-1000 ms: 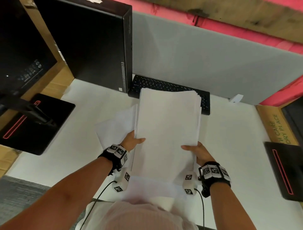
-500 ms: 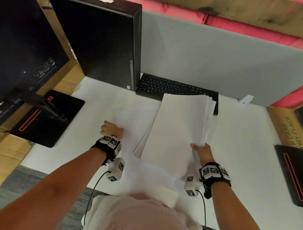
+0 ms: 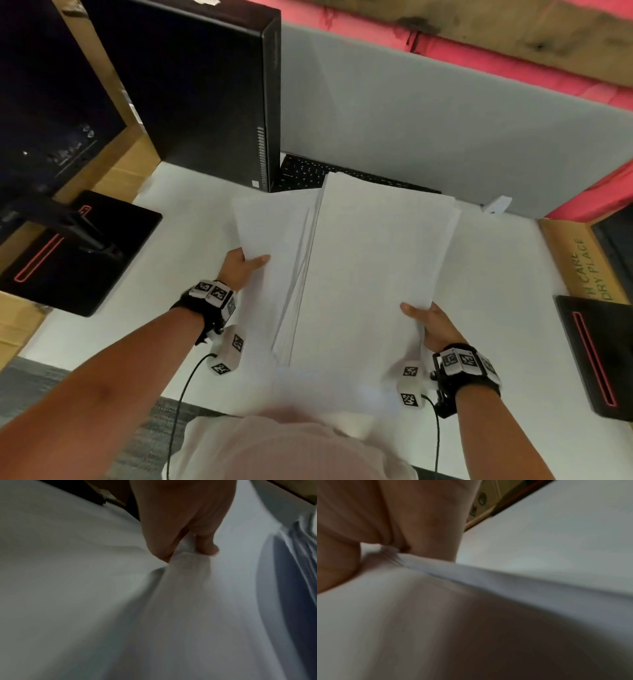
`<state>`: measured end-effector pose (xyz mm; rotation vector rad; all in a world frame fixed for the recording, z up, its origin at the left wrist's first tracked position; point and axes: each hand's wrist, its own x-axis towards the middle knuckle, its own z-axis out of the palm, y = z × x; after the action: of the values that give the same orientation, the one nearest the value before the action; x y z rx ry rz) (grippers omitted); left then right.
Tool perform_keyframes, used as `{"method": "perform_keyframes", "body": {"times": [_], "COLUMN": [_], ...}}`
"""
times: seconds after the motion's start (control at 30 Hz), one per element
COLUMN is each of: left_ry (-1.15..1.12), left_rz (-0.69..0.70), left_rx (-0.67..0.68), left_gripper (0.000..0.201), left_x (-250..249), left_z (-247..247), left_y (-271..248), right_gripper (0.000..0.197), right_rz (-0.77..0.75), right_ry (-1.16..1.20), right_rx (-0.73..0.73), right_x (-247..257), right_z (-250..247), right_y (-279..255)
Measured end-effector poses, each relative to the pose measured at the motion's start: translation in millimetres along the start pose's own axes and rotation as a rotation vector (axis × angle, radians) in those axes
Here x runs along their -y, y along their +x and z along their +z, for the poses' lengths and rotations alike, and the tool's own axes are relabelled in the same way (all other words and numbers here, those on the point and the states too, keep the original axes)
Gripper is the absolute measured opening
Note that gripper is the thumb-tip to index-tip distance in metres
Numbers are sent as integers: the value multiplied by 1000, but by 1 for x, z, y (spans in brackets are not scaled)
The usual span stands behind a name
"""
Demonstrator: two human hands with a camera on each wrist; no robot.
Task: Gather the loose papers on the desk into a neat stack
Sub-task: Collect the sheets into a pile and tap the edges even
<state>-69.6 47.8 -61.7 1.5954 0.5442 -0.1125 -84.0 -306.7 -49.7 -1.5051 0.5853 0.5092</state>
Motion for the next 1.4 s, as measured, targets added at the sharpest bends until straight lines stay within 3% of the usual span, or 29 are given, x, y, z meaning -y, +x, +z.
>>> {"method": "perform_keyframes", "body": {"times": [0.1,0.2,0.27,0.33,0.4,0.53,0.6,0.67,0.73,0.87,0.93,1.07,1.13,1.27,1.4], "left_ry": [205,456,640,744,657,395,366,389,419,533,549,475,450,479,384], "left_rz": [-73,-127,-91,-140,-195,-188,-291,-366,-369,-346,-353,-407,-441,-465,-441], "left_rx": [15,36,-35,-189,-261,-237,-242,-154,-58,10,47,116,159,238,276], "left_gripper": [36,48,44,45,53,75,72,63,51,54,56,71,81,83,110], "left_x": [-1,-1,-5,-5,1,8,6,5,5,-3,-9,-10,-9,-9,-1], "left_z": [5,17,19,13,12,16,6,-5,-7,1,0,-8,-8,-1,-6], "left_y": [15,22,21,17,11,-2,0,4,4,5,7,13,11,1,4], "right_gripper": [37,36,38,37,36,30,33,36,37,30,31,43,51,44,72], "right_rz": [9,16,22,28,39,65,62,74,93,76,32,-55,-45,-48,-60], "right_ry": [-219,-347,-338,-320,-321,-338,-284,-212,-172,-172,-226,-587,-681,-349,-283], "right_rx": [77,22,-4,-19,-22,-27,-95,-156,-173,-128,-109,-274,-280,-89,-207], "right_x": [11,17,18,17,17,9,2,-7,-14,-15,-8,-3,-2,11,4], "right_z": [8,18,19,20,27,41,42,41,41,51,51,37,33,36,39], "right_y": [5,17,20,20,18,19,21,23,23,17,15,27,30,18,22]}}
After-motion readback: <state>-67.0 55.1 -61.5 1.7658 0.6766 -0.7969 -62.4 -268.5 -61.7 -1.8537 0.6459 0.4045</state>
